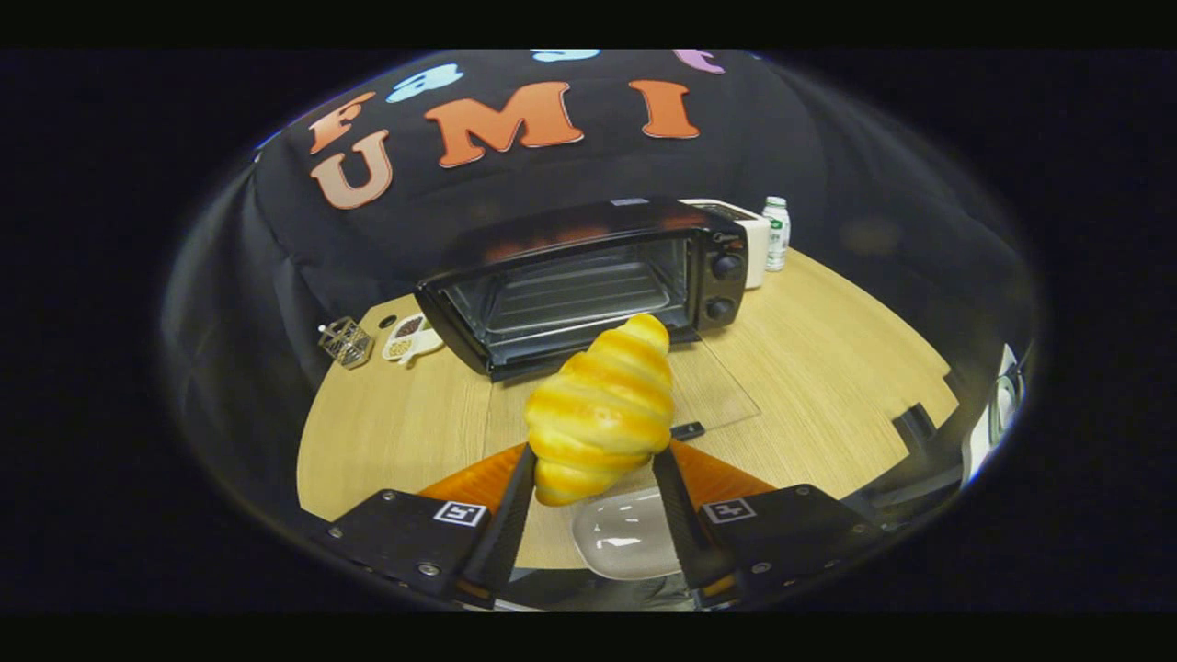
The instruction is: Open the toaster oven, put the food inside, and close the toaster oven door.
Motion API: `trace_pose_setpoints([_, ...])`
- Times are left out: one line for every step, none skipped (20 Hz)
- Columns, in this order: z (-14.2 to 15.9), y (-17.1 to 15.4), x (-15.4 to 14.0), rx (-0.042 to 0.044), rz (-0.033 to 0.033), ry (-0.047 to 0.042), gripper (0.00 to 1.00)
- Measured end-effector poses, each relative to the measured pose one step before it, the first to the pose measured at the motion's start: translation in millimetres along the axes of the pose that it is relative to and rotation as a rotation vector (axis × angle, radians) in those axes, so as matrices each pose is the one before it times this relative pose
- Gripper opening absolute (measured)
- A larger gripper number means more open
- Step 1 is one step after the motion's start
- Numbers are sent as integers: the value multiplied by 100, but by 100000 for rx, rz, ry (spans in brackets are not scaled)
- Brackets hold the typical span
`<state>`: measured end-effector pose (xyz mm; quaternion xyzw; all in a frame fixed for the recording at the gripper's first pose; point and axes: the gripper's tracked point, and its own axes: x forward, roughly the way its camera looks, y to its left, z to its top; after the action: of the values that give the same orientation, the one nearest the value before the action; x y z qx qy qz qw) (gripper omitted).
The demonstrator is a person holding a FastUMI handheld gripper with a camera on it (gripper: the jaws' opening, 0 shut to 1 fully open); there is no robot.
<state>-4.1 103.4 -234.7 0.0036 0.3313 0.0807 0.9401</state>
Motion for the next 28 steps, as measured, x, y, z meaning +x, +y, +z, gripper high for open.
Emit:
trace_pose_setpoints([552, 342, 626, -548, 1480, -351, 70])
trace_pose_setpoints([558, 491, 675, 233, 1785, -73, 70])
trace_pose_setpoints([530, 283, 743, 250, 1309, 45, 70])
trace_pose_setpoints([545, 138, 771, -32, 1006, -23, 70])
trace_pose_setpoints([418, 225, 721, 330, 1424, -31, 70])
trace_pose_setpoints([406, 320, 713, 1236, 1729, 89, 70])
trace_pose_setpoints([470, 291, 699, 1771, 1795, 36, 71])
trace_pose_setpoints([392, 189, 710, 1937, 1553, 143, 70])
trace_pose_setpoints([486, -192, 937, 2215, 1209, -41, 71])
trace_pose_setpoints([403, 68, 738, 2308, 1185, 167, 70])
trace_pose_setpoints([359, 91, 736, 2455, 1243, -89, 70])
trace_pose_setpoints([459, 264, 672, 2776, 1724, -508, 70])
trace_pose_setpoints([357, 289, 658, 2588, 1811, -440, 70])
trace_pose_setpoints([353, 53, 676, 2081, 1035, -144, 70])
trace_pose_setpoints([233, 40, 532, 1412, 736, 87, 70])
trace_pose_setpoints([264, 38, 587, 1611, 662, -101, 70])
trace_pose_setpoints([221, 166, 668, 1789, 1265, -55, 70])
trace_pose_setpoints([155, 172, 498, 1294, 1028, -54, 70])
trace_pose_setpoints([202, 109, 475, 762, 825, -815, 70])
trace_pose_setpoints([282, 170, 514, 706, 1013, -1048, 70])
trace_pose_setpoints([131, 220, 346, 731, 1217, -534, 70])
trace_pose_setpoints([16, 229, 320, 704, 939, -160, 70])
trace_pose_setpoints([39, 149, 529, 569, 714, -42, 72])
trace_pose_setpoints([115, 139, 391, 726, 505, -222, 72])
trace_pose_setpoints([107, 145, 407, 1072, 259, -8, 72])
trace_pose_setpoints([95, 115, 402, 1218, 165, 66, 72])
trace_pose_setpoints([47, 127, 286, 1248, 193, 36, 72])
trace_pose_setpoints([87, 110, 354, 1172, 116, 53, 72])
